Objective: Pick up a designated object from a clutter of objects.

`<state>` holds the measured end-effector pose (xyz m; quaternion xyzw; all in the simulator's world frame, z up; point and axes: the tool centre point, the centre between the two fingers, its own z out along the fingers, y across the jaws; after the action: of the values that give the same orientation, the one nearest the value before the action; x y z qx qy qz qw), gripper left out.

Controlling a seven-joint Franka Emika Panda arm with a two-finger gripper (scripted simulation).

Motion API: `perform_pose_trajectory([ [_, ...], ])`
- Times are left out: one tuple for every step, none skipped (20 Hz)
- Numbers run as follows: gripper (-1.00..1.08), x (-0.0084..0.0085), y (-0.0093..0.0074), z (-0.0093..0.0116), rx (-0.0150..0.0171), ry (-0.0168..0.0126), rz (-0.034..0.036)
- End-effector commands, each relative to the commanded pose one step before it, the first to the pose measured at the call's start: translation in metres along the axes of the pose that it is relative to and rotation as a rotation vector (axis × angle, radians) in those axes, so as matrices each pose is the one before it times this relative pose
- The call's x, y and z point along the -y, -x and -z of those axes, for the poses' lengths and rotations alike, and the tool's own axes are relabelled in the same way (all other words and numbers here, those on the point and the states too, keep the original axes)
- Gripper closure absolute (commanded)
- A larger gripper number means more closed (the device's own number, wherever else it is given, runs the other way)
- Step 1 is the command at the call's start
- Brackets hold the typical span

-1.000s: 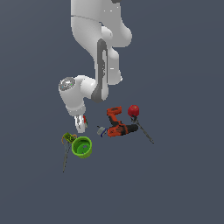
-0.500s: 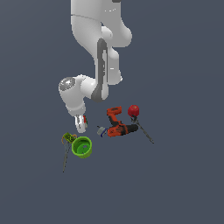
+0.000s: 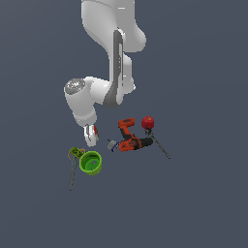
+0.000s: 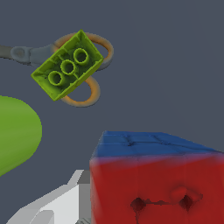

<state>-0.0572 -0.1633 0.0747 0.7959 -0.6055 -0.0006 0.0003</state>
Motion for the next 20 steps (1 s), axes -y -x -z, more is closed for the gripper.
perform_pose_trajectory([
  [1.08,0.00981,0.00519,0.01807,-0.00144,-0.00163,-0.00002],
  [1.08,0.00421,0.00239,0.00784,-0.00034,0.00029,-0.00020],
  [1.08,0.00445,0.00253,0.00830,-0.00035,0.00028,-0.00019],
  [1.08,0.00470,0.00266,0.00875,-0.00037,0.00026,-0.00018],
  [1.08,0.00492,0.00277,0.00916,-0.00038,0.00025,-0.00018],
  [1.08,0.00509,0.00286,0.00949,-0.00039,0.00024,-0.00018],
  [1.08,0.00519,0.00291,0.00966,-0.00039,0.00023,-0.00017],
  [1.08,0.00520,0.00292,0.00963,0.00000,0.00000,0.00000],
  [1.08,0.00518,0.00288,0.00960,-0.00057,0.00031,-0.00025],
  [1.08,0.00519,0.00290,0.00957,0.00000,0.00000,0.00000],
  [1.08,0.00518,0.00288,0.00955,-0.00041,0.00020,-0.00017],
  [1.08,0.00520,0.00289,0.00953,0.00000,0.00000,0.00000],
  [1.08,0.00521,0.00288,0.00952,-0.00041,0.00020,-0.00017],
  [1.08,0.00523,0.00289,0.00949,0.00000,0.00000,0.00000],
  [1.08,0.00525,0.00288,0.00948,0.00000,0.00000,0.00000],
  [1.08,0.00527,0.00288,0.00947,0.00000,0.00000,0.00000],
  [1.08,0.00529,0.00288,0.00945,0.00000,0.00000,0.00000],
  [1.08,0.00531,0.00288,0.00943,0.00000,0.00000,0.00000],
  [1.08,0.00535,0.00291,0.00940,0.00038,-0.00016,0.00026],
  [1.08,0.00535,0.00286,0.00938,0.00000,0.00000,0.00000],
])
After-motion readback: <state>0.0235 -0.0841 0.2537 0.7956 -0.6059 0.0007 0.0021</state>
